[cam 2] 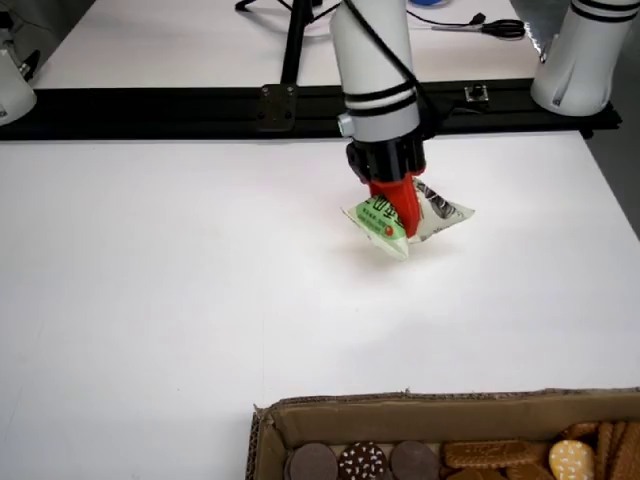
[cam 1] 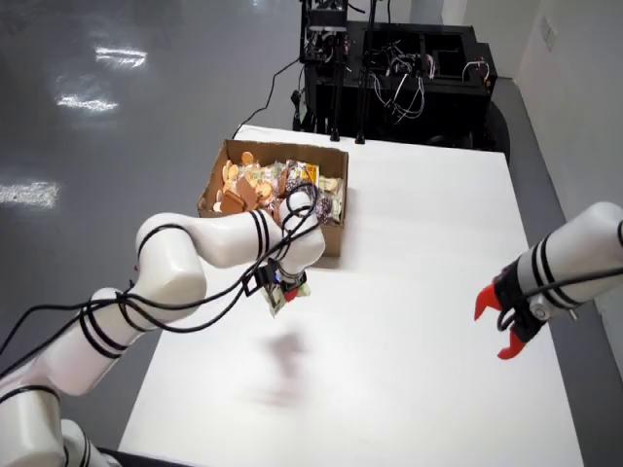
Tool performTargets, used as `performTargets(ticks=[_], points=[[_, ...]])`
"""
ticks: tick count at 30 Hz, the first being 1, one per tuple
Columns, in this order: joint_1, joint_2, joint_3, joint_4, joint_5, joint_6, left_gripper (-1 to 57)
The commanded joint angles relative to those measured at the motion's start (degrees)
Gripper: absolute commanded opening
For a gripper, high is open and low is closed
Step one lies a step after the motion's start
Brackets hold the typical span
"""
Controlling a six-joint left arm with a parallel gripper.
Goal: Grasp a snack and put it in the bin.
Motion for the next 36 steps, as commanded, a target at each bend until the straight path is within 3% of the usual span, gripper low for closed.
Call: performTargets(ticks=[1, 17, 36], points=[[-0.1, -1.7, 0.0, 1.6, 0.0, 0.0, 0.7], [0.9, -7.4, -2.7, 5.1, 0.0, 0.2, -0.3], [4.6, -3.8, -19.3, 7.7, 0.0, 18.3, -0.4]])
